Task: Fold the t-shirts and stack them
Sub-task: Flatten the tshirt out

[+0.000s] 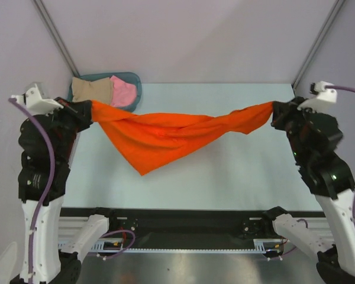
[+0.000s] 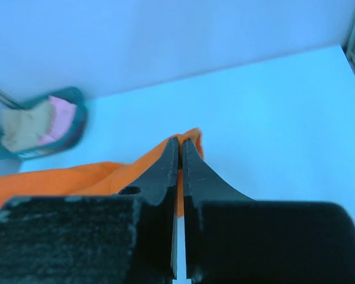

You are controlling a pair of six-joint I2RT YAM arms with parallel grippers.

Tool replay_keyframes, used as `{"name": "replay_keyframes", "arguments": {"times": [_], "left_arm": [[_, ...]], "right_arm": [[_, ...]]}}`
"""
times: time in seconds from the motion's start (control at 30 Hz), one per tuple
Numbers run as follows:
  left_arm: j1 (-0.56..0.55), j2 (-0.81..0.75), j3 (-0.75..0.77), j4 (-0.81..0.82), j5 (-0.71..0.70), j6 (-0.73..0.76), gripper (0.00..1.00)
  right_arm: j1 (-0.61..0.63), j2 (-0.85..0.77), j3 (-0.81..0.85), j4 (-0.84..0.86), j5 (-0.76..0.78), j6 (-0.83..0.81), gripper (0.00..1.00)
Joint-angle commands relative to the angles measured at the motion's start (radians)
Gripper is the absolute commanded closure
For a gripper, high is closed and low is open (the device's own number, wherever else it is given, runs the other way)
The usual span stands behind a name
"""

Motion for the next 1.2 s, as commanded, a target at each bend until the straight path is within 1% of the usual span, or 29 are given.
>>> {"name": "replay_keyframes", "arguments": {"times": [0.0,0.07,0.17,0.2,0.27,0.33,0.37,0.4,0.43,0.47,0.5,0.53,0.57,0.6,0.67,0.73,0.77,0.8,0.83,0.87,0.9,0.93,0.97,1.0,1.03,1.07,1.1,1.13,1.17], "left_arm": [[0.01,0.008,-0.002,0.041,-0.089,-0.01,0.99],[0.01,0.066,-0.031,0.061,-0.068,-0.025,1.0],[0.01,0.143,-0.105,0.102,0.019,-0.03,1.0],[0.009,0.208,-0.126,0.108,0.032,-0.028,1.0],[0.009,0.285,-0.18,0.108,0.032,-0.013,1.0],[0.009,0.408,-0.215,0.105,0.029,-0.001,1.0],[0.009,0.454,-0.222,0.105,0.021,0.004,1.0],[0.01,0.559,-0.219,0.096,0.02,0.006,1.0],[0.009,0.609,-0.187,0.075,0.016,0.012,0.99],[0.01,0.653,-0.164,0.064,0.039,0.03,0.85],[0.01,0.698,-0.138,0.05,0.046,0.036,0.74],[0.006,0.753,-0.084,0.02,0.041,0.042,0.61],[0.001,0.768,-0.062,0.003,0.026,0.053,0.47],[-0.005,0.773,-0.044,-0.017,-0.017,0.061,0.3],[-0.026,0.711,-0.064,-0.057,-0.071,0.056,0.21],[-0.037,0.616,-0.2,-0.038,-0.074,0.044,0.2],[-0.057,0.515,-0.257,-0.037,-0.076,0.011,0.18],[-0.074,0.452,-0.377,-0.03,-0.065,-0.005,0.18],[-0.097,0.399,-0.437,-0.016,-0.044,-0.031,0.19],[-0.156,0.308,-0.493,-0.014,-0.039,-0.084,0.23],[-0.195,0.275,-0.58,-0.014,-0.037,-0.12,0.25],[-0.256,0.247,-0.616,-0.039,-0.052,-0.196,0.26],[-0.275,0.192,-0.646,-0.056,-0.053,-0.239,0.27],[-0.286,0.166,-0.714,-0.068,-0.043,-0.285,0.27],[-0.307,0.134,-0.746,-0.068,-0.008,-0.366,0.28],[-0.326,0.093,-0.772,-0.065,-0.008,-0.402,0.3],[-0.35,0.075,-0.809,-0.071,-0.017,-0.436,0.31],[-0.409,0.069,-0.821,-0.08,-0.029,-0.5,0.32],[-0.437,0.065,-0.835,-0.096,-0.051,-0.536,0.34]], "right_arm": [[0.003,-0.044,-0.014,-0.127,-0.069,0.055,1.0],[0.003,-0.07,-0.031,-0.143,-0.08,0.079,1.0],[0.003,-0.066,-0.065,-0.141,-0.123,0.089,1.0],[0.003,-0.06,-0.083,-0.143,-0.144,0.09,1.0],[0.002,-0.035,-0.103,-0.148,-0.163,0.102,1.0],[-0.006,-0.018,-0.147,-0.152,-0.189,0.109,1.0],[-0.01,-0.012,-0.167,-0.143,-0.201,0.113,1.0],[-0.018,-0.006,-0.184,-0.119,-0.239,0.115,1.0],[-0.023,0.005,-0.21,-0.103,-0.256,0.116,1.0],[-0.027,0.035,-0.217,-0.083,-0.264,0.118,1.0],[-0.032,0.051,-0.223,-0.07,-0.275,0.119,1.0],[-0.038,0.074,-0.221,-0.059,-0.28,0.118,1.0],[-0.039,0.094,-0.217,-0.051,-0.283,0.118,1.0],[-0.039,0.13,-0.211,-0.048,-0.289,0.115,1.0],[-0.039,0.155,-0.203,-0.048,-0.306,0.106,1.0],[-0.043,0.169,-0.207,-0.046,-0.304,0.092,1.0],[-0.043,0.168,-0.22,-0.046,-0.298,0.087,1.0],[-0.041,0.161,-0.224,-0.046,-0.284,0.084,1.0],[-0.043,0.158,-0.23,-0.046,-0.278,0.076,1.0],[-0.044,0.155,-0.236,-0.04,-0.277,0.073,1.0],[-0.044,0.154,-0.244,-0.039,-0.28,0.075,1.0],[-0.044,0.157,-0.246,-0.037,-0.283,0.075,1.0],[-0.046,0.155,-0.247,-0.04,-0.298,0.073,1.0],[-0.046,0.154,-0.25,-0.042,-0.3,0.075,1.0],[-0.046,0.142,-0.255,-0.043,-0.301,0.076,1.0],[-0.047,0.135,-0.264,-0.037,-0.309,0.082,1.0],[-0.047,0.126,-0.275,-0.033,-0.313,0.086,1.0],[-0.046,0.117,-0.281,-0.028,-0.316,0.086,1.0],[-0.047,0.115,-0.281,-0.025,-0.326,0.087,1.0]]}}
